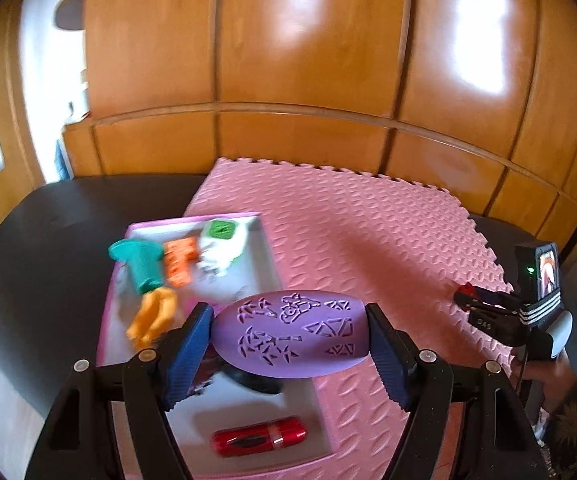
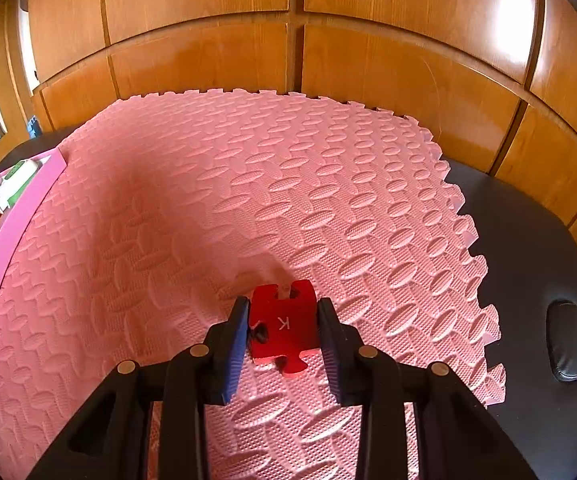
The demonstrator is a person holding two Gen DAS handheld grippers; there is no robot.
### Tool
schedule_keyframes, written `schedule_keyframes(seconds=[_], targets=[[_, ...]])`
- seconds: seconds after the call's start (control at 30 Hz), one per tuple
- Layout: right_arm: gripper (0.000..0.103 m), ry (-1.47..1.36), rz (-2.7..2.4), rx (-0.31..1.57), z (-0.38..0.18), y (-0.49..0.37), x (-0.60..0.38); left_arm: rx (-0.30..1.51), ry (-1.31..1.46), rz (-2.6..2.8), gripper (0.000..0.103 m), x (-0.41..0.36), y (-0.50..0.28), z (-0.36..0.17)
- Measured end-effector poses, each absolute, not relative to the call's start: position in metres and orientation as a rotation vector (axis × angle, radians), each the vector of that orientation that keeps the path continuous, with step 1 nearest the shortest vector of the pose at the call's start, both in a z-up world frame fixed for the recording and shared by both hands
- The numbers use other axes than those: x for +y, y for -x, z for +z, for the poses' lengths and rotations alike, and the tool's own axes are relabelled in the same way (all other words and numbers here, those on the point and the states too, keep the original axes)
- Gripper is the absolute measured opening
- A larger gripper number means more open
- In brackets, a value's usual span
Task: Organize rigid objects
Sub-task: 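Carry the lavender block into the box and open the left tool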
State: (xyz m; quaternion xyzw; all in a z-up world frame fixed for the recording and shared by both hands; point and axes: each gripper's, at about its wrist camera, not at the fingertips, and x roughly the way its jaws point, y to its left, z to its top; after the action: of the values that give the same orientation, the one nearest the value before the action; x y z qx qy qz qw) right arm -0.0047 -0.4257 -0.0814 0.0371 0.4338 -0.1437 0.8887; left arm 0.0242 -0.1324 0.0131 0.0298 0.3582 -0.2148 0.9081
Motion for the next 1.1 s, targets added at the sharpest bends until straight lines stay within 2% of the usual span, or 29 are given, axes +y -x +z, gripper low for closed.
schedule_keyframes(seconds=[0.4,0.8,1.1], targets=[[0.033,-0.079,-0.298,0.901,-0.081,0.005,-0.426,0.834,0.015,-0.287,0.076,-0.026,-0.028,-0.021],[0.033,-0.085,-0.297,0.900,-0.081,0.005,-0.427,0.912,-0.032,-0.304,0.076,-0.036,-0.036,-0.060],[0.033,-0.080,-0.300,0.900,-0.081,0.004,-0.426,0.884,-0.062,-0.289,0.077,-0.035,-0.036,-0.064]])
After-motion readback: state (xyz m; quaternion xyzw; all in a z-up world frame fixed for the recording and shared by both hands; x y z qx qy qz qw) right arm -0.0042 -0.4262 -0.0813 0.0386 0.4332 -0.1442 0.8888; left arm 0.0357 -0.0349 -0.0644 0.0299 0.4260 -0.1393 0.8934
